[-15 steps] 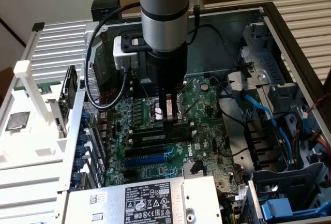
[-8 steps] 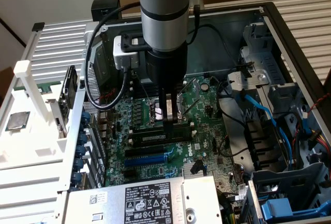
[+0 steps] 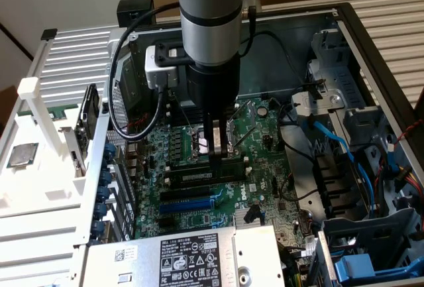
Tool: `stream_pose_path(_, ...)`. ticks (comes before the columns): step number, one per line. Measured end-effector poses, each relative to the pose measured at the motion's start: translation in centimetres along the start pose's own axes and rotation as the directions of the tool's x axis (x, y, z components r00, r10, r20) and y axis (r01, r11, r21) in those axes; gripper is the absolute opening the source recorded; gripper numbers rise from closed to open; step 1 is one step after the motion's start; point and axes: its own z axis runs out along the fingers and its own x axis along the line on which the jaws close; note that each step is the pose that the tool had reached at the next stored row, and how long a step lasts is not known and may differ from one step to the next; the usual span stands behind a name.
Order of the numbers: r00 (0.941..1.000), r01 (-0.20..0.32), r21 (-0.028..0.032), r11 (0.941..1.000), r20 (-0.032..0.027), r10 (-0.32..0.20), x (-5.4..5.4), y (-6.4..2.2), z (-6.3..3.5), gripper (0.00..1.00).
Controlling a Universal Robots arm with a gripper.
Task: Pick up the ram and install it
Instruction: 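Press down the ram until it locks into place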
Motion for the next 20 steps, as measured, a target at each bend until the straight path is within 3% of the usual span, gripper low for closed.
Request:
stream_pose_path(8, 1.0, 0.0, 0.0001, 1.0, 0.0, 0.0, -0.06, 0.67, 0.02, 0.1)
stream_pose_path(20, 1.0, -0.001, 0.0025, 1.0, -0.0019, 0.001, -0.56, 0.92, 0.1, 0.1)
